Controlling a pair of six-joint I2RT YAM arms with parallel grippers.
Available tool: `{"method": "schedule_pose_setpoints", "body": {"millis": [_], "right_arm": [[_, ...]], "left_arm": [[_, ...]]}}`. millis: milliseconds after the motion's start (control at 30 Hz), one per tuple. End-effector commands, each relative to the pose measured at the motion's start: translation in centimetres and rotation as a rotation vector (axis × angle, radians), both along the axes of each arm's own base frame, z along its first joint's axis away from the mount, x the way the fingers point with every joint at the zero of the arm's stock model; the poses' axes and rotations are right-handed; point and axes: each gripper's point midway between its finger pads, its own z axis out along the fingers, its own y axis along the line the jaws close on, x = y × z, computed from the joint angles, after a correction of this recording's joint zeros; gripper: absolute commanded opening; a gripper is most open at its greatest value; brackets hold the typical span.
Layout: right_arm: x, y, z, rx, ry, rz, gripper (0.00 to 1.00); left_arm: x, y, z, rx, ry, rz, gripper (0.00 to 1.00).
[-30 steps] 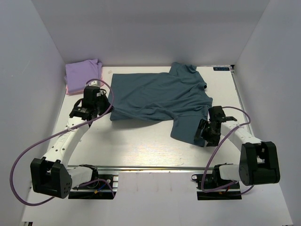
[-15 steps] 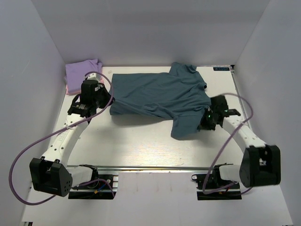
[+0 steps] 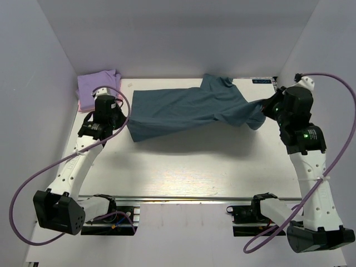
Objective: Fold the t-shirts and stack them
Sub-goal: Flatten out the tshirt
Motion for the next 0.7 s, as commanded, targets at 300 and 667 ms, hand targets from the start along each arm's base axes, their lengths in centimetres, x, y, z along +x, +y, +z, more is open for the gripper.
{"method": "schedule_pose_setpoints", "body": {"millis": [300,667], "right_arm": [[-0.8,-5.8,14.2,-0.153,-0.305,-0.26,0.0],[-4.5,-5.8,24.7,-0.195,-0.561,-0.222,0.0]], "left_arm": [[-1.6,4.3,12.8,0.044,-0.306,0.192,0.0],[-5.1,4.2,27.7,0.048,-0.642,0.099,0.0]]}}
